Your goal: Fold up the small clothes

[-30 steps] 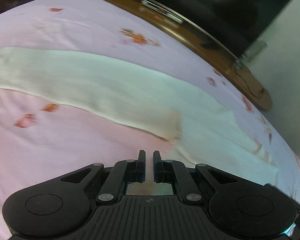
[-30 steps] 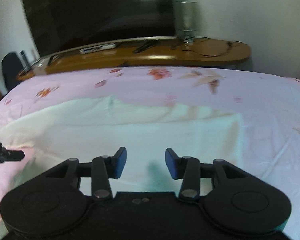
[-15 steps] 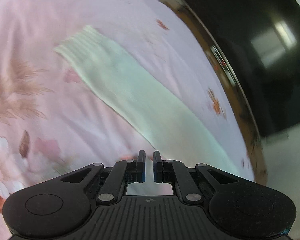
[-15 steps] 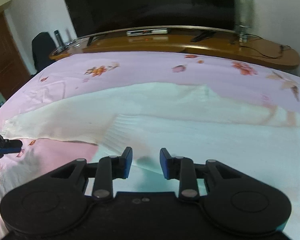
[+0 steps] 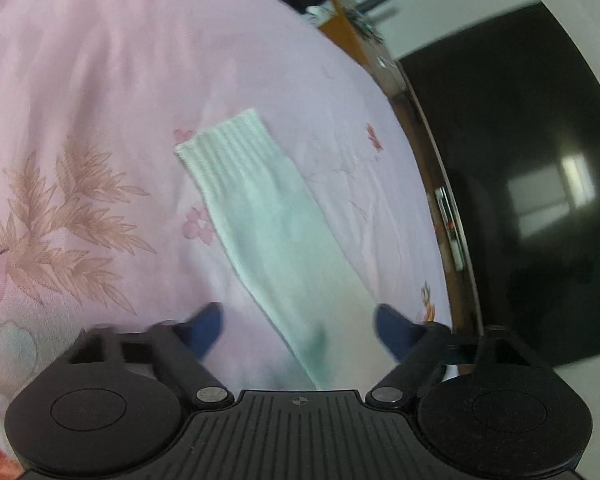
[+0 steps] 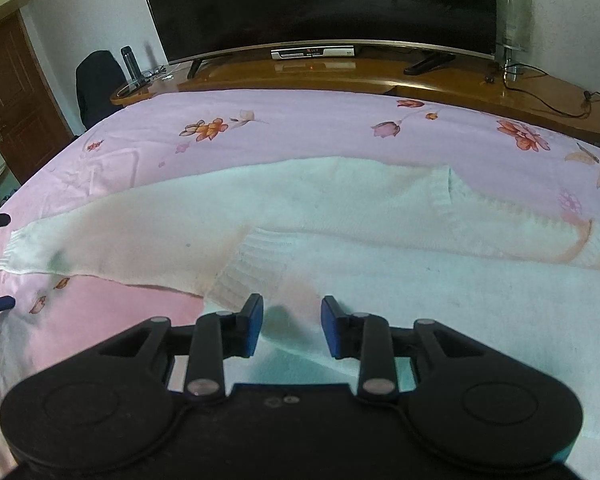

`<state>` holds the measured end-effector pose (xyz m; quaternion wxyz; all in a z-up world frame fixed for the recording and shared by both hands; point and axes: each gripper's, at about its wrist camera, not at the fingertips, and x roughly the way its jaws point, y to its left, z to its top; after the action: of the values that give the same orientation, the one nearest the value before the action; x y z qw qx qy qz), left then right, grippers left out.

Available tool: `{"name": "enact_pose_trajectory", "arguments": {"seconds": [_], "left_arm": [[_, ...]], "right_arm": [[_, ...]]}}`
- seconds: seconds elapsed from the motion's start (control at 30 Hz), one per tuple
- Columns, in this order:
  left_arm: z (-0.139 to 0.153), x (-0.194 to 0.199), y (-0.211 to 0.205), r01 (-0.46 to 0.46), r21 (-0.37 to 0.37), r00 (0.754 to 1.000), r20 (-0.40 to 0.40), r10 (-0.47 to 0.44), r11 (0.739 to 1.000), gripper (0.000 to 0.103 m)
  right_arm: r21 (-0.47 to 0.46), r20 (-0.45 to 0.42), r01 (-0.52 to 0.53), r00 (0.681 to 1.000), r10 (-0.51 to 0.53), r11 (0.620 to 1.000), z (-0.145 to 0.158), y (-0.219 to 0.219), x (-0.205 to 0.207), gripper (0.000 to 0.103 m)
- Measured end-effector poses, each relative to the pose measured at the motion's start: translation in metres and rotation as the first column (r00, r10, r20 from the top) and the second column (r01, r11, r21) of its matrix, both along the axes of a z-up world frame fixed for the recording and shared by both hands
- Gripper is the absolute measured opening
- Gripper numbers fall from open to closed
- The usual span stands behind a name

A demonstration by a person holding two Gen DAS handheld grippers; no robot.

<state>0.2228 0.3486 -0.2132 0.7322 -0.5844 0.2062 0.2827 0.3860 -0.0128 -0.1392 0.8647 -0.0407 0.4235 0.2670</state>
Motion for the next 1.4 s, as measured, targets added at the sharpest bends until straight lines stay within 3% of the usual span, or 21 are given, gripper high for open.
{"name": "enact_pose_trajectory", "arguments": {"seconds": [0.1, 0.2, 0.33, 0.4, 0.57, 0.67, 0.73, 0.83, 0.9, 1.0, 1.13, 1.33, 1.4], "left_arm": [[-0.009, 0.000, 0.009, -0.026, -0.020, 0.999, 0.026, 0.026, 0.999, 0.050], [-0.022, 0.001, 0.019, -0.065, -0.063, 0.996, 0.053, 0.068, 0.996, 0.035], [-0.028, 0.003, 0.024, -0.085, -0.042, 0.994, 0.061, 0.088, 0.995, 0.022], [-0.032, 0.005, 0.026, -0.108, -0.050, 0.992, 0.059, 0.111, 0.993, 0.007], [-0.025, 0.011, 0.023, -0.105, 0.007, 0.994, 0.039, 0.105, 0.994, 0.003], [-0.002, 0.022, 0.016, -0.067, 0.096, 0.997, 0.050, 0.062, 0.993, 0.003], [0.016, 0.030, 0.007, -0.014, 0.164, 0.998, 0.062, 0.004, 0.986, 0.003], [0.048, 0.051, -0.016, 0.106, 0.278, 0.989, 0.073, -0.131, 0.955, 0.003], [0.070, 0.069, -0.043, 0.194, 0.356, 0.970, 0.072, -0.234, 0.914, 0.003], [0.098, 0.097, -0.089, 0.321, 0.433, 0.917, 0.080, -0.391, 0.842, 0.003], [0.113, 0.133, -0.159, 0.487, 0.459, 0.815, 0.066, -0.576, 0.743, 0.003], [0.102, 0.163, -0.278, 0.698, 0.447, 0.626, -0.003, -0.780, 0.559, 0.003], [0.092, 0.169, -0.317, 0.766, 0.427, 0.552, -0.053, -0.832, 0.481, 0.004]], "right_arm": [[-0.004, 0.005, -0.002, 1.000, 0.002, 1.000, -0.001, 0.001, 0.000, 0.033], [-0.017, 0.020, 0.003, 1.000, -0.003, 1.000, -0.001, 0.002, 0.000, 0.030], [-0.023, 0.021, 0.001, 1.000, -0.001, 1.000, 0.001, 0.004, 0.004, 0.032], [-0.029, 0.011, -0.005, 1.000, 0.005, 1.000, -0.003, 0.006, 0.005, 0.032], [-0.041, 0.020, -0.010, 1.000, 0.011, 0.999, -0.006, 0.008, 0.005, 0.032], [-0.023, 0.055, 0.012, 0.998, -0.010, 1.000, 0.001, 0.005, 0.003, 0.029], [-0.062, 0.077, 0.000, 0.997, 0.005, 0.998, 0.000, 0.007, 0.001, 0.031], [-0.130, 0.077, -0.057, 0.995, 0.068, 0.990, -0.012, 0.015, -0.001, 0.031], [-0.127, 0.069, -0.054, 0.996, 0.063, 0.990, -0.009, 0.014, 0.000, 0.032], [-0.023, 0.038, -0.001, 0.999, 0.002, 1.000, 0.002, -0.004, 0.004, 0.030], [0.044, 0.028, 0.055, 0.998, -0.057, 0.998, 0.017, -0.039, 0.000, 0.031], [0.086, 0.016, 0.164, 0.986, -0.166, 0.983, 0.032, -0.104, -0.006, 0.032], [0.089, 0.009, 0.210, 0.977, -0.211, 0.974, 0.031, -0.127, -0.009, 0.034]]}}
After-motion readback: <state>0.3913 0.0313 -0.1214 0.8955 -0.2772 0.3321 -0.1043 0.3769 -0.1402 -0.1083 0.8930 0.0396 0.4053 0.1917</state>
